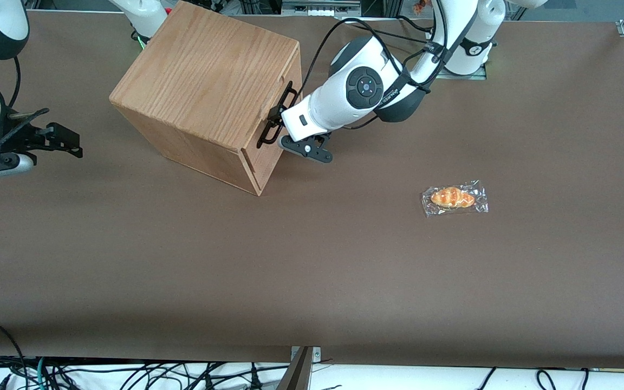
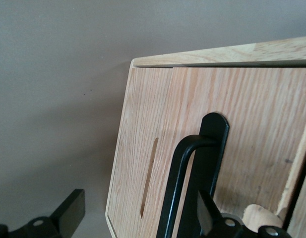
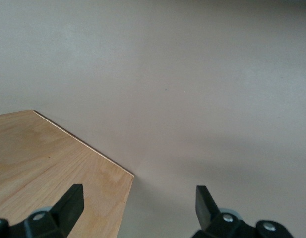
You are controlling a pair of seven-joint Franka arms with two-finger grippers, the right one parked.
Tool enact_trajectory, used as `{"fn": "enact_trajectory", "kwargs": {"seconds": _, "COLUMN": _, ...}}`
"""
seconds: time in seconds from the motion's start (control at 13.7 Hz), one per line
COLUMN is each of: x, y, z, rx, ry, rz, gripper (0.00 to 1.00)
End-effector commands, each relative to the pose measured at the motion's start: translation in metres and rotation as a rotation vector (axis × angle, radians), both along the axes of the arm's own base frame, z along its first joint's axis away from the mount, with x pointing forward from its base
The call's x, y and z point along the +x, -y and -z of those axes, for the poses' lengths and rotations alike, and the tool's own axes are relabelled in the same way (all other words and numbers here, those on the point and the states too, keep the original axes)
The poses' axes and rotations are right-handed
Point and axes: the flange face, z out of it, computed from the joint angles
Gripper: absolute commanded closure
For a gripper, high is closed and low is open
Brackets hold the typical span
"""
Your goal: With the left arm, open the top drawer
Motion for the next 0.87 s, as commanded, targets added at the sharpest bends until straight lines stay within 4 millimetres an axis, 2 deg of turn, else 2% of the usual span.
{"fn": "enact_trajectory", "kwargs": {"seconds": 0.0, "x": -0.005, "y": 0.01, "z": 0.001, "rx": -0.007, "ry": 0.002, "rz": 0.014, "gripper": 0.0}}
{"fn": "enact_trajectory", "kwargs": {"seconds": 0.44, "x": -0.006, "y": 0.016, "z": 0.023, "rx": 0.035, "ry": 0.038, "rz": 0.038, "gripper": 0.0}}
{"fn": "enact_trajectory", "kwargs": {"seconds": 0.66, "x": -0.002, "y": 0.012, "z": 0.026, "rx": 0.063, "ry": 0.063, "rz": 0.051, "gripper": 0.0}}
{"fn": "enact_trajectory", "kwargs": {"seconds": 0.8, "x": 0.01, "y": 0.0, "z": 0.029, "rx": 0.082, "ry": 0.077, "rz": 0.043, "gripper": 0.0}}
